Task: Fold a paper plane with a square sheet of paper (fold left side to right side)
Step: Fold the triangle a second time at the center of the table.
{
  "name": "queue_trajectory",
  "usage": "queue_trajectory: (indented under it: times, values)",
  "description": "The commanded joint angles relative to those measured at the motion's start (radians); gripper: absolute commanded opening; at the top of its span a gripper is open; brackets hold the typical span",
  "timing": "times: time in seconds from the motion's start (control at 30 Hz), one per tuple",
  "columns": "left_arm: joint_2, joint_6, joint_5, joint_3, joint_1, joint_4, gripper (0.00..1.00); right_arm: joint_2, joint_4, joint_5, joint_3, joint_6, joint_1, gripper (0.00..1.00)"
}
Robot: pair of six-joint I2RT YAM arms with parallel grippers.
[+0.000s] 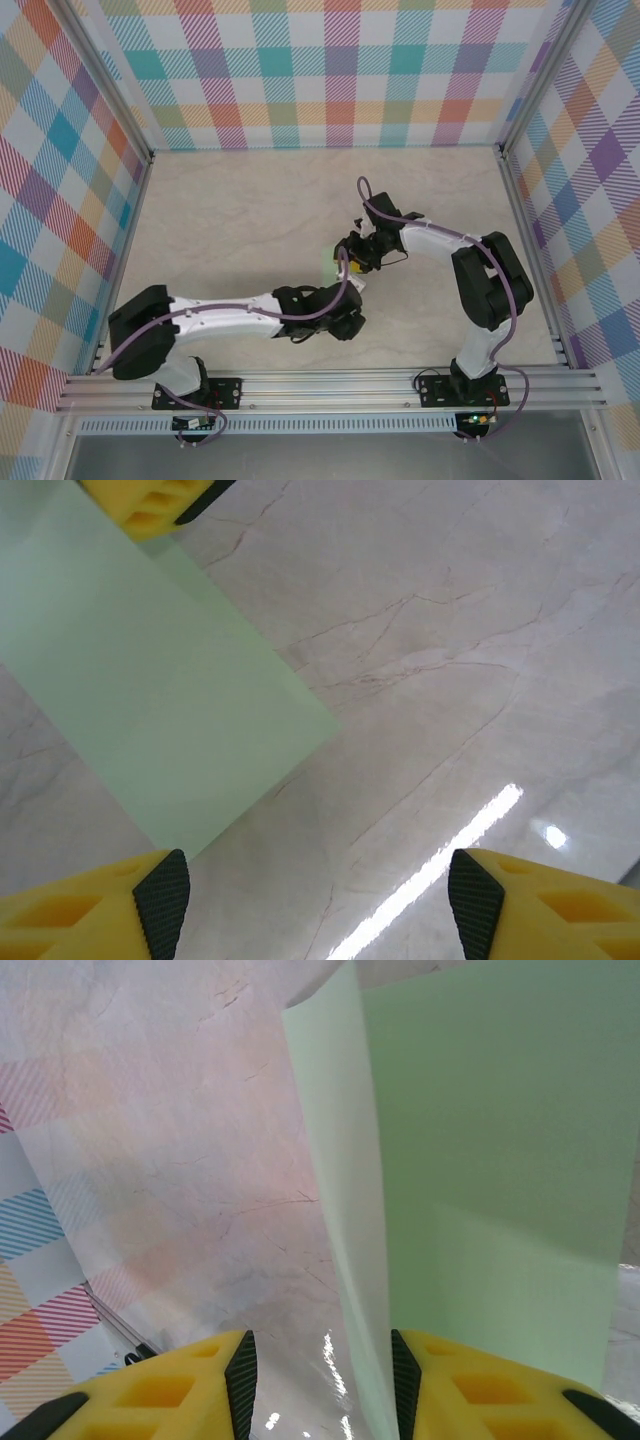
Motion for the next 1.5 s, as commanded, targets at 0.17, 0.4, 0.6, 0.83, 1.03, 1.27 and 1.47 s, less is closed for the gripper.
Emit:
queue_trajectory:
  times: [0.17, 0.4, 0.6, 0.83, 1.03, 1.27, 1.47]
  values:
    - [0.161, 0.000, -0.165, 0.163, -0.036, -0.131, 0.73, 0.003, -0.030, -0.015, 0.026, -0.026, -0.005, 0.41]
    - [0.285, -0.036, -0.230, 0.243, -0.045, -0.166, 0.73, 0.008, -0.025, -0.015, 0.023, -0.024, -0.005, 0.41]
    - [0.343, -0.019, -0.305, 0.291, -0.046, -0.210, 0.67, 0.014, -0.027, -0.013, 0.026, -0.026, -0.005, 0.41]
    - [0.343, -0.019, -0.303, 0.293, -0.046, -0.201, 0.47, 0.022, -0.030, -0.012, 0.027, -0.031, -0.005, 0.41]
    - [0.328, -0.022, -0.299, 0.287, -0.048, -0.202, 0.28, 0.027, -0.043, -0.003, 0.034, -0.047, -0.004, 0.41]
    - [0.306, -0.045, -0.276, 0.263, -0.045, -0.174, 0.08, 0.015, -0.079, 0.023, 0.078, -0.077, -0.008, 0.43]
    - [0.285, -0.065, -0.256, 0.243, -0.040, -0.157, 0.02, 0.019, -0.156, 0.042, 0.188, -0.129, -0.038, 0.51]
